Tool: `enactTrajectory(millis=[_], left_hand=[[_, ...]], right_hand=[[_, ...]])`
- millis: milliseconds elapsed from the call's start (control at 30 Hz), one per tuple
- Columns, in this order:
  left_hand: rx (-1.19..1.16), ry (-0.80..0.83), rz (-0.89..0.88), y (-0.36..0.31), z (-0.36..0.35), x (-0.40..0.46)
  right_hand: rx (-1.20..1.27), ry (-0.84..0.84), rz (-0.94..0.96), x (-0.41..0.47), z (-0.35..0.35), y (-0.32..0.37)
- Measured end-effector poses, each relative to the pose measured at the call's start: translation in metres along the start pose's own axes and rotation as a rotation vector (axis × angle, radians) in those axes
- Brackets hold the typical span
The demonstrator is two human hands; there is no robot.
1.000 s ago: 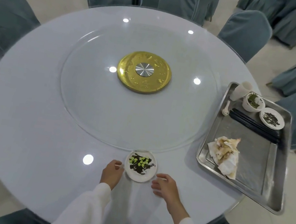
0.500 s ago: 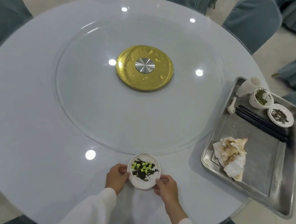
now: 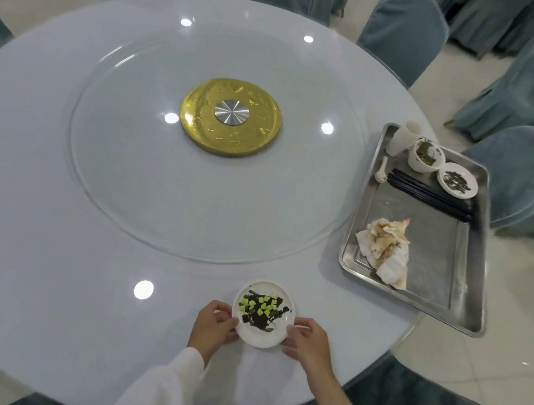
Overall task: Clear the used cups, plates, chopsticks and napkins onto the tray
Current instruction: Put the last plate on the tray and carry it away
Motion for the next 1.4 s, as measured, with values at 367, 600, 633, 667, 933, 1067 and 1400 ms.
enactTrajectory(millis=[367,600,633,667,933,1067,1400], left_hand=[[-0.019,0.153,-0.106,0.003,-0.041,-0.051],[0.017,0.207,-0.151,0.015,-0.076,-0.092],[0.020,0.214,-0.156,0.019,-0.084,-0.099],[0.023,0.221,-0.157,0.024,-0.092,-0.107],[0.065,0.215,-0.202,0.085,-0.162,-0.172],[0.007,0.237,-0.247,0.109,-0.189,-0.215],[-0.090,0.323,-0.287,0.134,-0.256,-0.303]], right_hand=[[0.125,-0.083,0.103,-0.052,0.049,-0.017],[0.174,-0.122,0.172,-0.085,0.092,-0.047],[0.193,-0.123,0.183,-0.090,0.101,-0.052],[0.217,-0.126,0.195,-0.097,0.112,-0.059],[0.325,-0.156,0.277,-0.153,0.196,-0.110],[0.343,-0.149,0.311,-0.184,0.236,-0.128],[0.433,-0.130,0.368,-0.233,0.323,-0.153]])
Point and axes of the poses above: each hand's wrist, its own x-axis towards the middle knuckle, its own z-axis out of the back of the hand, y = z × x, the point moved 5 cm from there along x, towards the middle knuckle, and after that the axes turned 3 degrees about y, right-handed, at the moved point
